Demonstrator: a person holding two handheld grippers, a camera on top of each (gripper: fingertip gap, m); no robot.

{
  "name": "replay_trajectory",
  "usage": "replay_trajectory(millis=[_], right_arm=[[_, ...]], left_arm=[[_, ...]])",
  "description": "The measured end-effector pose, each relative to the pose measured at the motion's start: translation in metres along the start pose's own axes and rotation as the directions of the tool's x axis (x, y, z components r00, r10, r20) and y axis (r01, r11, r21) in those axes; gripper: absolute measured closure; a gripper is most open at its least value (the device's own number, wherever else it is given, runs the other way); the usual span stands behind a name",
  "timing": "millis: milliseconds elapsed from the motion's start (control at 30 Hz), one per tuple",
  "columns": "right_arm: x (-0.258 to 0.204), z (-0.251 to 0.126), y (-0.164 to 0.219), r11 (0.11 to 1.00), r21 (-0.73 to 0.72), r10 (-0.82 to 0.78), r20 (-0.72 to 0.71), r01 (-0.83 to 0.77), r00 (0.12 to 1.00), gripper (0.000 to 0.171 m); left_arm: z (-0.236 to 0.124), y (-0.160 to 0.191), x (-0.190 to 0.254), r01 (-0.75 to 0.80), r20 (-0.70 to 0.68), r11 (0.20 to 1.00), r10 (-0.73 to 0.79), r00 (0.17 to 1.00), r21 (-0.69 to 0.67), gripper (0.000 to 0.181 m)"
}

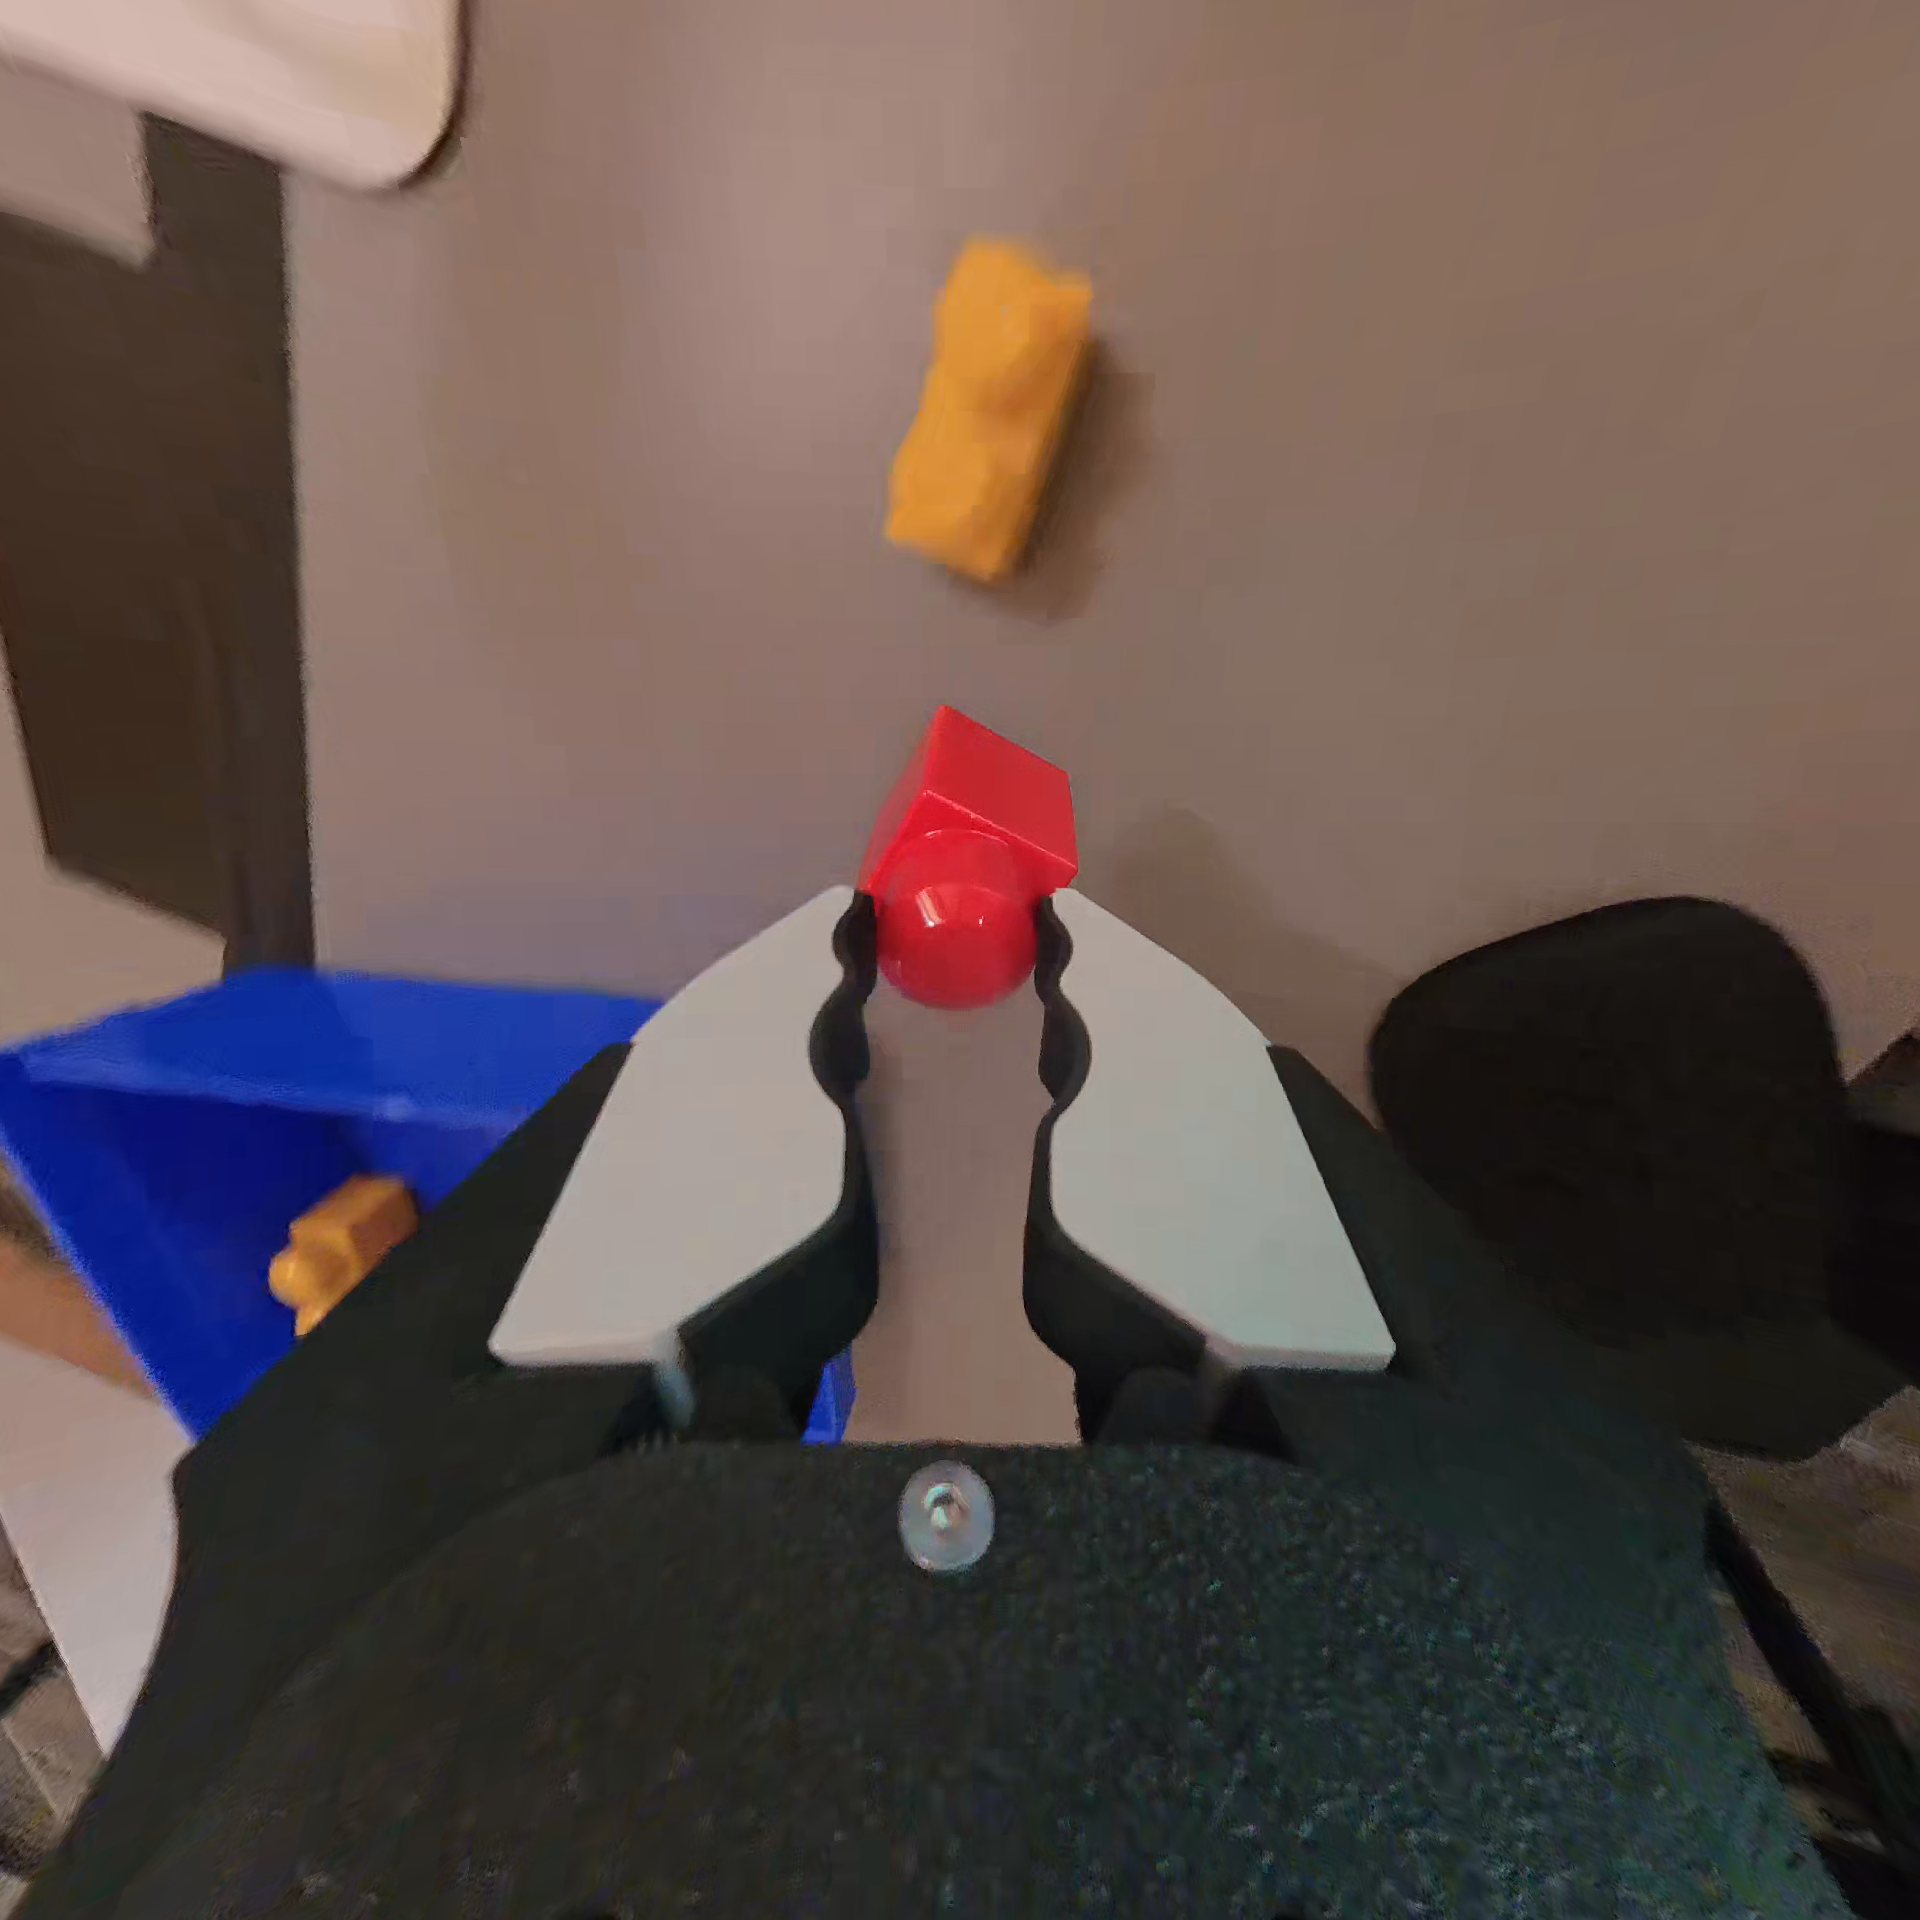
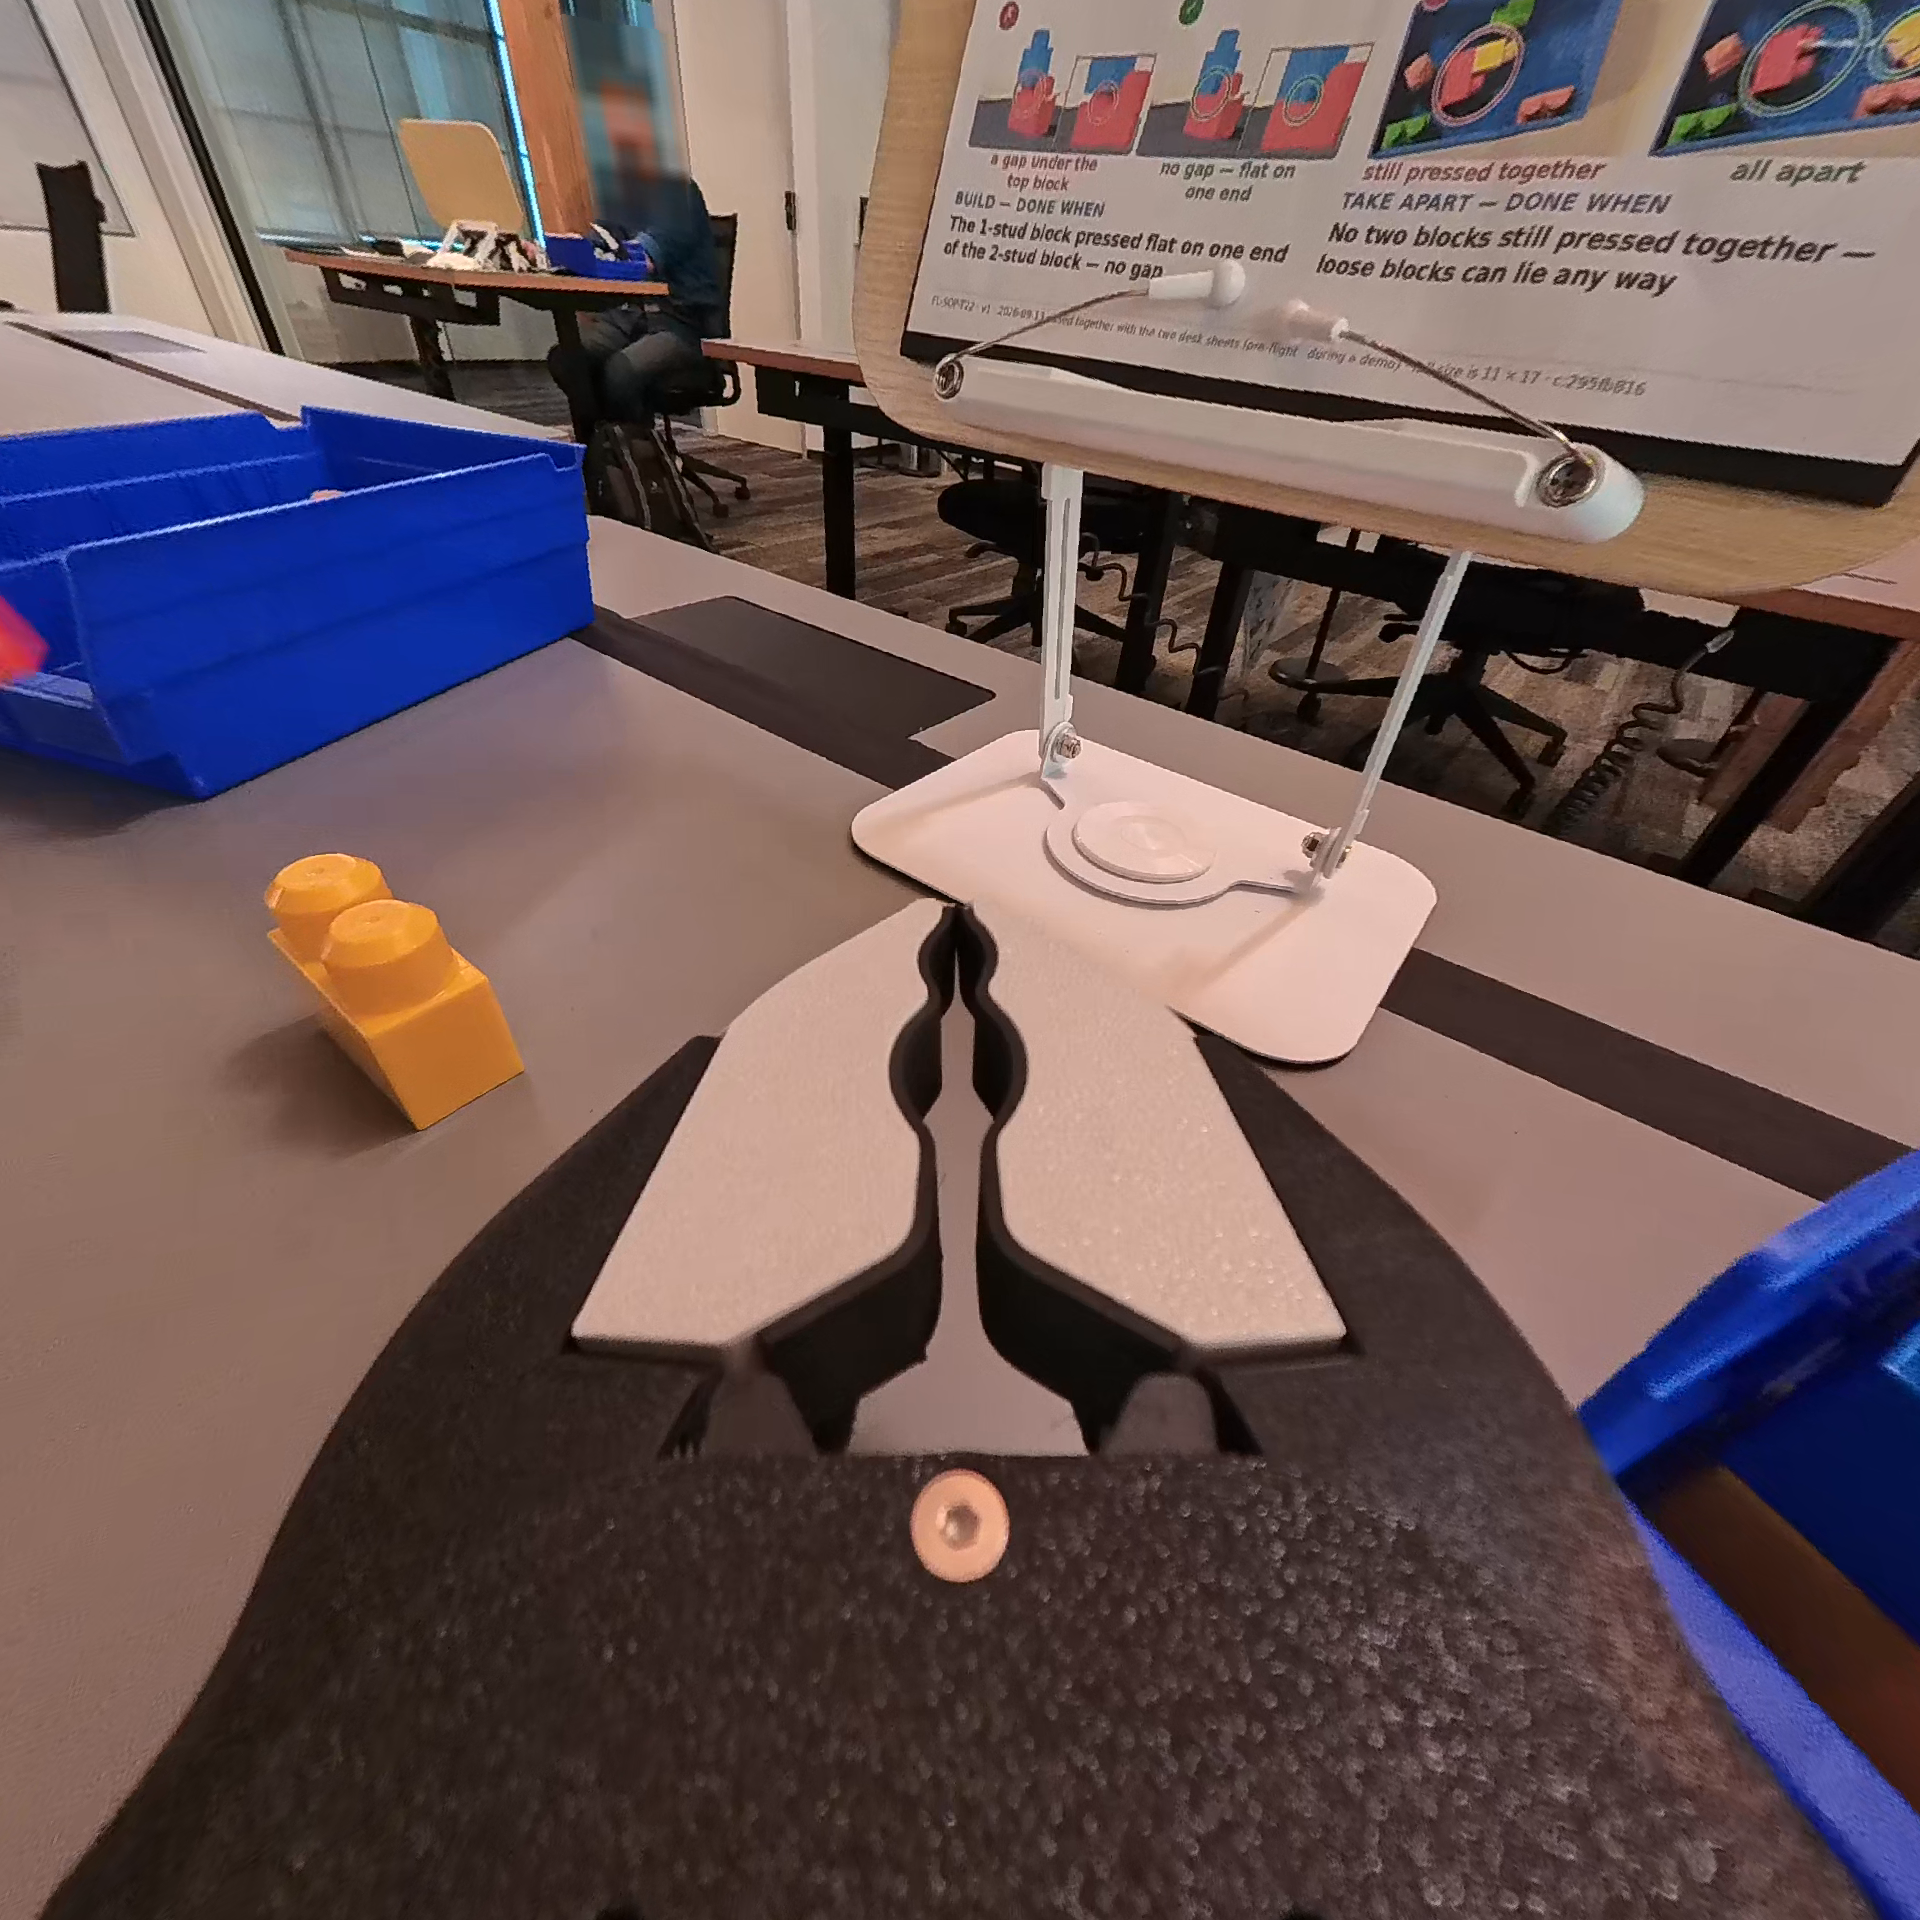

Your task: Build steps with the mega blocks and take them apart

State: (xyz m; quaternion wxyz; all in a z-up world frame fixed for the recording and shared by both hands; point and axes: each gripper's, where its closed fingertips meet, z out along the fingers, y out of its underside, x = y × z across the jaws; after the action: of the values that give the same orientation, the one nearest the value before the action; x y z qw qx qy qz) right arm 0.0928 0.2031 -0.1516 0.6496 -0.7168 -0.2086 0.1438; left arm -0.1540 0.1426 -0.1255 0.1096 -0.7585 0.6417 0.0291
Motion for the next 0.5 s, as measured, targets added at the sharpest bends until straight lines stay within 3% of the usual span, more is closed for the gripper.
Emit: replay_trajectory(millis=[267, 500], right_arm=[[0.008, -0.003, -0.005, 1.0, 0.018, 0.009, -0.019, -0.009, 1.0, 0.171], [0.013, -0.005, -0.008, 0.999, 0.029, 0.017, -0.032, -0.016, 0.999, 0.171]], left_arm=[[0.049, -0.085, 0.077, -0.182, -0.138, 0.982, 0.188, 0.972, 0.054, 0.152], [0.079, -0.121, 0.112, -0.249, -0.18, 0.967, 0.255, 0.95, 0.057, 0.152]])
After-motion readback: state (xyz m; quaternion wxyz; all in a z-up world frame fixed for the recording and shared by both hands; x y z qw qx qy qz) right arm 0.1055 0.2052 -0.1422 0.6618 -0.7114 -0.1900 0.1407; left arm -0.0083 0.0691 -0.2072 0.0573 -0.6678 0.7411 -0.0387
